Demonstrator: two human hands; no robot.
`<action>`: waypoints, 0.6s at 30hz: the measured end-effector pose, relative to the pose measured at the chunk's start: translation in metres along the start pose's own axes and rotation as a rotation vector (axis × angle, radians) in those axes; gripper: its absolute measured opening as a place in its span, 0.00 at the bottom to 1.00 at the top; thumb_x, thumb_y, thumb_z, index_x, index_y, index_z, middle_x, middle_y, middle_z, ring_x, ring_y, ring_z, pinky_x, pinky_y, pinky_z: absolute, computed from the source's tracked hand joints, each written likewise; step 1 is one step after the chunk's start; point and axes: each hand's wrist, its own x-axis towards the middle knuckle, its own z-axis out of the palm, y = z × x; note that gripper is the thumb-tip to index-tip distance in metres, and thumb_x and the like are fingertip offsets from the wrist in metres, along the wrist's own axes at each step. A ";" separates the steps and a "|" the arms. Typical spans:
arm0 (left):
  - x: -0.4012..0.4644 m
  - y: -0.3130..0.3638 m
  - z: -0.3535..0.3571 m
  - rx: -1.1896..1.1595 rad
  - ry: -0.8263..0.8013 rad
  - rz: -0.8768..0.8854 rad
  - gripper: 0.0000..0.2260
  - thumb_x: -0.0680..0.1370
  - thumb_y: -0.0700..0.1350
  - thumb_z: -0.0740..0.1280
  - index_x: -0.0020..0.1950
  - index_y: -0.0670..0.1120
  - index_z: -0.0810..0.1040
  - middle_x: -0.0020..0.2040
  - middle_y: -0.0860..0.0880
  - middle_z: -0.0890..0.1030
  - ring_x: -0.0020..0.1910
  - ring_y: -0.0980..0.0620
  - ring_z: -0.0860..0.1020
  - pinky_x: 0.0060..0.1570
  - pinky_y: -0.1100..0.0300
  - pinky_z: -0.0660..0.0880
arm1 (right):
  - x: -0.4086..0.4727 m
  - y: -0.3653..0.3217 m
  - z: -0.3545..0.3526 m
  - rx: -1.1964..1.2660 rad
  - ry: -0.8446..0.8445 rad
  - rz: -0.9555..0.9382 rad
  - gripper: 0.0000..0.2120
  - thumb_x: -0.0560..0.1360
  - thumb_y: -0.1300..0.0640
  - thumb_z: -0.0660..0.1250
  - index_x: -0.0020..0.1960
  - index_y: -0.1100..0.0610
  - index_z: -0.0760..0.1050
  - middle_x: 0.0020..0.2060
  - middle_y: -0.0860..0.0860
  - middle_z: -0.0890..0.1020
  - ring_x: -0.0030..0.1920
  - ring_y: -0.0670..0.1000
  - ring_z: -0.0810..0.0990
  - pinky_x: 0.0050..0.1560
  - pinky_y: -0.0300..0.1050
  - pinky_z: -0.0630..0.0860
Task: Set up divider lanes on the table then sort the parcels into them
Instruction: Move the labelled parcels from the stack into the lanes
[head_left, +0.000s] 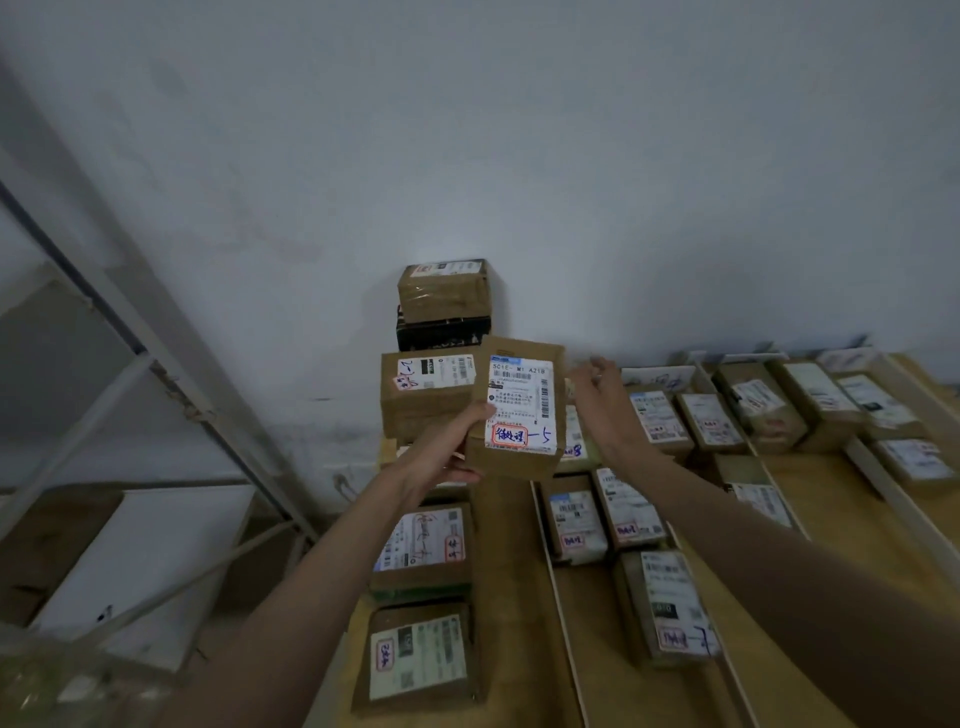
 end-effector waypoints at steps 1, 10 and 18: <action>-0.002 -0.002 0.006 -0.018 0.010 0.007 0.14 0.77 0.62 0.65 0.57 0.56 0.80 0.51 0.51 0.86 0.53 0.50 0.83 0.57 0.50 0.80 | -0.008 0.008 -0.001 -0.014 -0.020 0.051 0.27 0.81 0.39 0.55 0.74 0.52 0.61 0.61 0.48 0.76 0.58 0.51 0.76 0.58 0.48 0.70; -0.005 -0.026 0.058 0.041 -0.018 -0.001 0.25 0.74 0.69 0.62 0.61 0.55 0.80 0.50 0.54 0.86 0.50 0.55 0.84 0.55 0.54 0.80 | -0.065 0.045 -0.012 0.197 -0.067 0.290 0.26 0.78 0.35 0.59 0.66 0.51 0.67 0.57 0.52 0.81 0.54 0.52 0.82 0.54 0.59 0.82; -0.015 -0.029 0.083 0.280 0.009 0.119 0.19 0.79 0.66 0.58 0.57 0.56 0.80 0.53 0.55 0.83 0.50 0.57 0.80 0.51 0.62 0.73 | -0.087 0.056 -0.035 0.187 -0.002 0.295 0.22 0.82 0.42 0.58 0.71 0.52 0.63 0.58 0.53 0.81 0.52 0.50 0.81 0.53 0.55 0.81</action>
